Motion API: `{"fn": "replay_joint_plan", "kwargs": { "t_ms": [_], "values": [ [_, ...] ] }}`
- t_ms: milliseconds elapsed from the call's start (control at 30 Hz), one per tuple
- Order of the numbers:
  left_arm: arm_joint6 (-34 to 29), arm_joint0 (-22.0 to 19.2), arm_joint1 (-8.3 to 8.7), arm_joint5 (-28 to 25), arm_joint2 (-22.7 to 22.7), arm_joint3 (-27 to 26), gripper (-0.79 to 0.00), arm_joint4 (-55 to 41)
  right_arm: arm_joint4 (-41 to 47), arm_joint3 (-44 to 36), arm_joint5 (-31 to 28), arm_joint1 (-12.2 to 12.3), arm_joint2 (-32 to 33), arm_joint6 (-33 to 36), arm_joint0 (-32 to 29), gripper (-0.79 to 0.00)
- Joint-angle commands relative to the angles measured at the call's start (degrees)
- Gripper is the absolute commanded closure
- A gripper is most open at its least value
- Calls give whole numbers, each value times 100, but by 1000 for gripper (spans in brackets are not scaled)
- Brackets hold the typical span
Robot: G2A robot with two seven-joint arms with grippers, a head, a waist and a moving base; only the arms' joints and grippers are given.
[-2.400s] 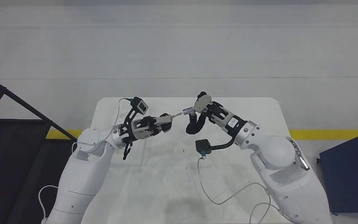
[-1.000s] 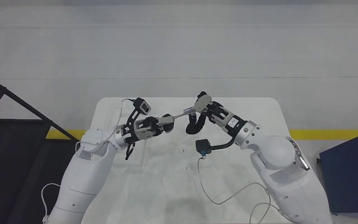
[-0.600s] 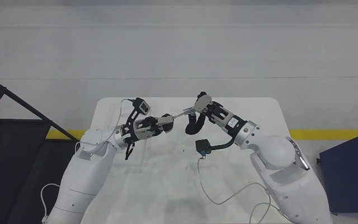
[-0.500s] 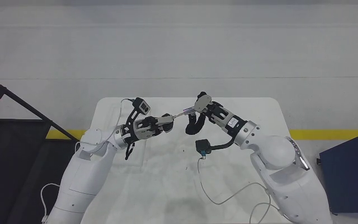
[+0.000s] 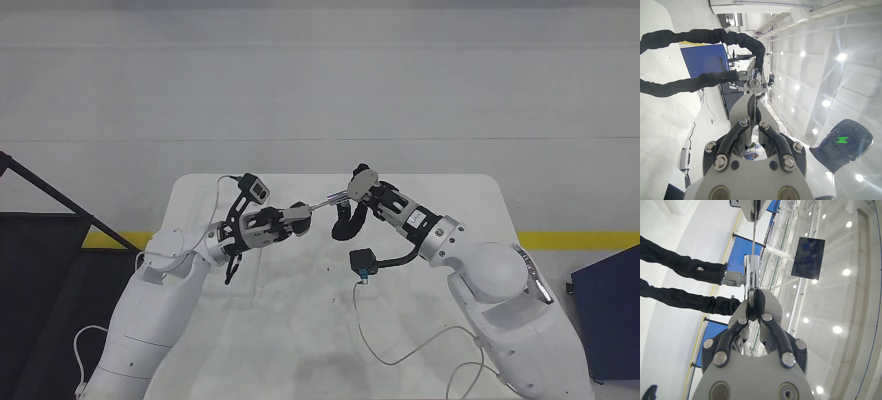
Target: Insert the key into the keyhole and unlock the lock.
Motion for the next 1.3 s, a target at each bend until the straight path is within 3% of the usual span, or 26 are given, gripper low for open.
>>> {"fn": "replay_joint_plan", "kwargs": {
  "t_ms": [0, 1267],
  "values": [
    [3, -7, 1, -4, 12, 7, 0, -2, 0, 0, 0, 0, 0, 0, 0, 0],
    [544, -117, -99, -474, 407, -43, 0, -272, 0, 0, 0, 0, 0, 0, 0, 0]
  ]
}}
